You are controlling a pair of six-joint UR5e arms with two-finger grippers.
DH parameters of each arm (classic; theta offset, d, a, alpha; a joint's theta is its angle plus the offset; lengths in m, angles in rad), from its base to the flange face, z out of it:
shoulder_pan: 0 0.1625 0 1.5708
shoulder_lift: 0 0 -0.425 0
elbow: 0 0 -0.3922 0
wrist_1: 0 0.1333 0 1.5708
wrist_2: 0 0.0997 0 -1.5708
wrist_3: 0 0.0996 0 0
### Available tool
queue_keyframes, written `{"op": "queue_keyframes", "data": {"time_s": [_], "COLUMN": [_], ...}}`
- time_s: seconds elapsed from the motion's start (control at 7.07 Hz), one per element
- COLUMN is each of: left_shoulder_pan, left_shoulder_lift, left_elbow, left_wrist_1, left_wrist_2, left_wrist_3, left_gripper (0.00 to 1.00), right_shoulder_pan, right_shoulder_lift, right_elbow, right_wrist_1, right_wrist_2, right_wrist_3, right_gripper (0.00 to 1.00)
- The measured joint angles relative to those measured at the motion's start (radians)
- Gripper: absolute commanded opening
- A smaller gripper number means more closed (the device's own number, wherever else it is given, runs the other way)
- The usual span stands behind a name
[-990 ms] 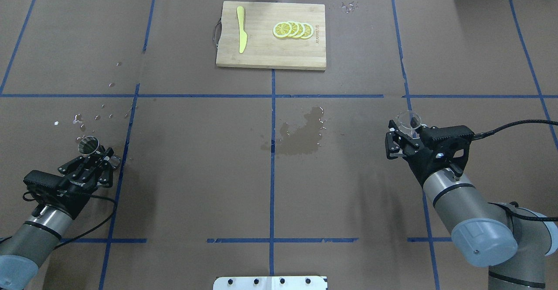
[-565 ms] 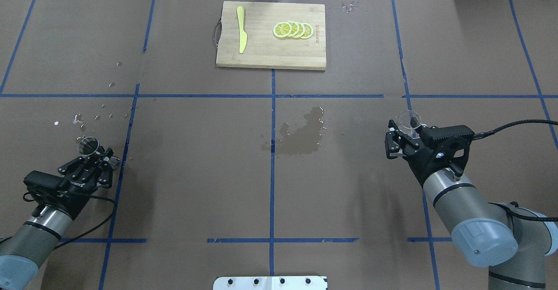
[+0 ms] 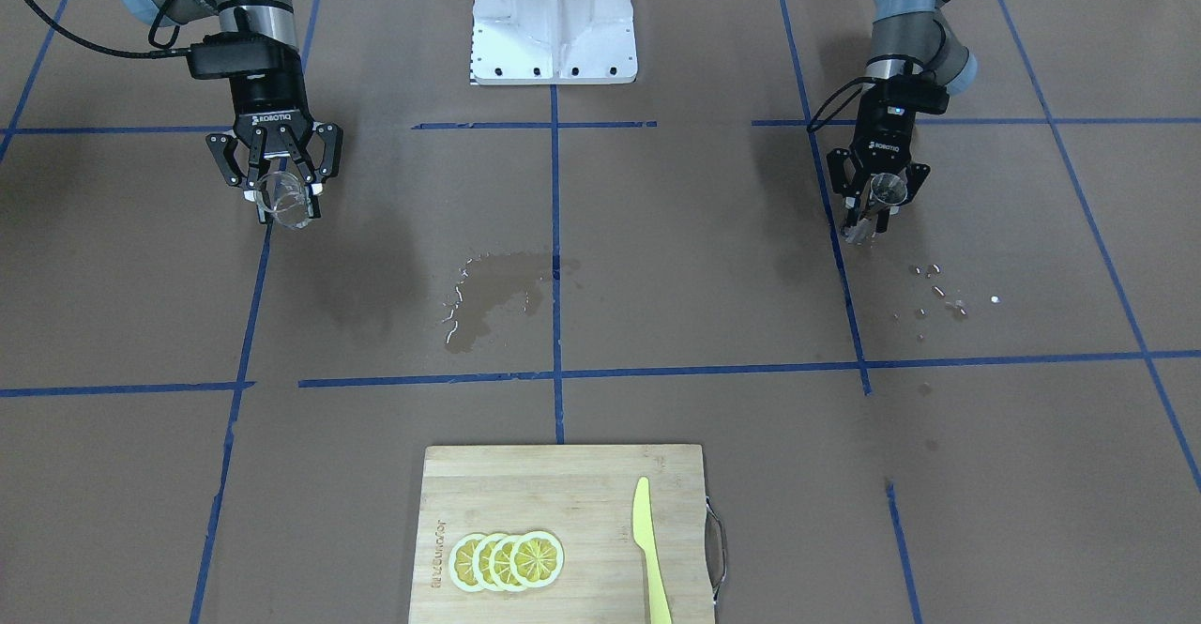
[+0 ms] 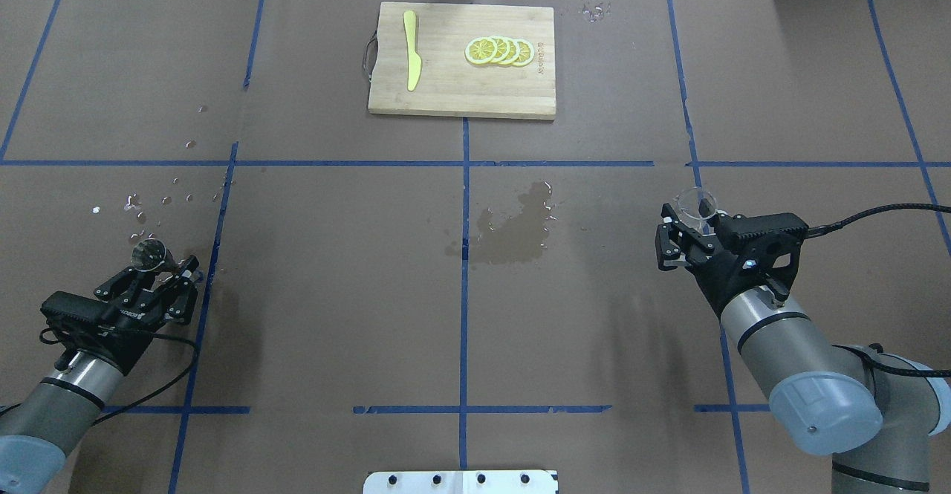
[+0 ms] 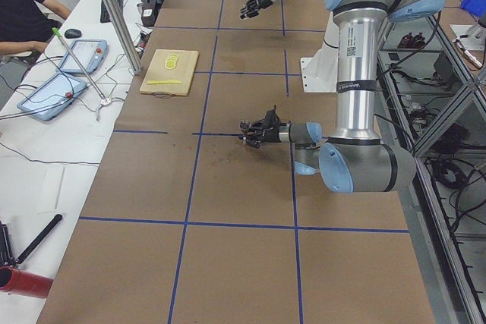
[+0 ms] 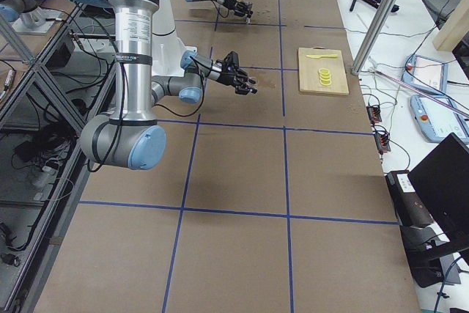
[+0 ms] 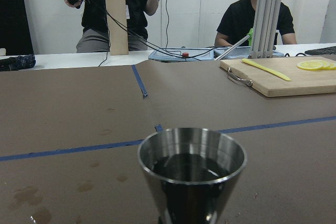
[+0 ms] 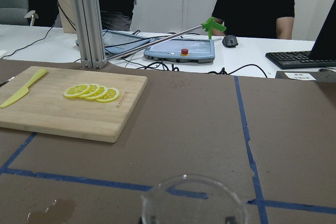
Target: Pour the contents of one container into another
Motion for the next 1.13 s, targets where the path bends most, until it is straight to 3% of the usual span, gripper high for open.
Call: {"op": "queue_keyframes", "data": {"time_s": [0.14,0.28,0.85,1.13], "left_shoulder_pan": [-0.001,-0.001,-0.004,-0.006], "left_shoulder_lift": [0.0,0.0,0.065,0.106], "left_elbow": [-0.002,-0.004,-0.122,-0.18], "left_wrist_1": [0.0,0.0,0.094,0.166], "left_wrist_2": [-0.003,-0.015,-0.192,-0.235], "left_wrist_3": [0.002,0.006,0.027,0.028], "left_gripper": [0.94,0.99,0.99,0.99], "right_shoulder_pan": [0.0,0.0,0.001,0.001], "right_shoulder_lift": [0.0,0.0,0.002,0.003], "right_elbow": [0.0,0.0,0.0,-0.001], "right_wrist_1": [0.0,0.0,0.0,0.0], "right_wrist_2": [0.0,0.0,0.0,0.0], "right_wrist_3": [0.0,0.0,-0.001,0.0], "right_gripper": [0.02,0.02,0.02,0.02]}}
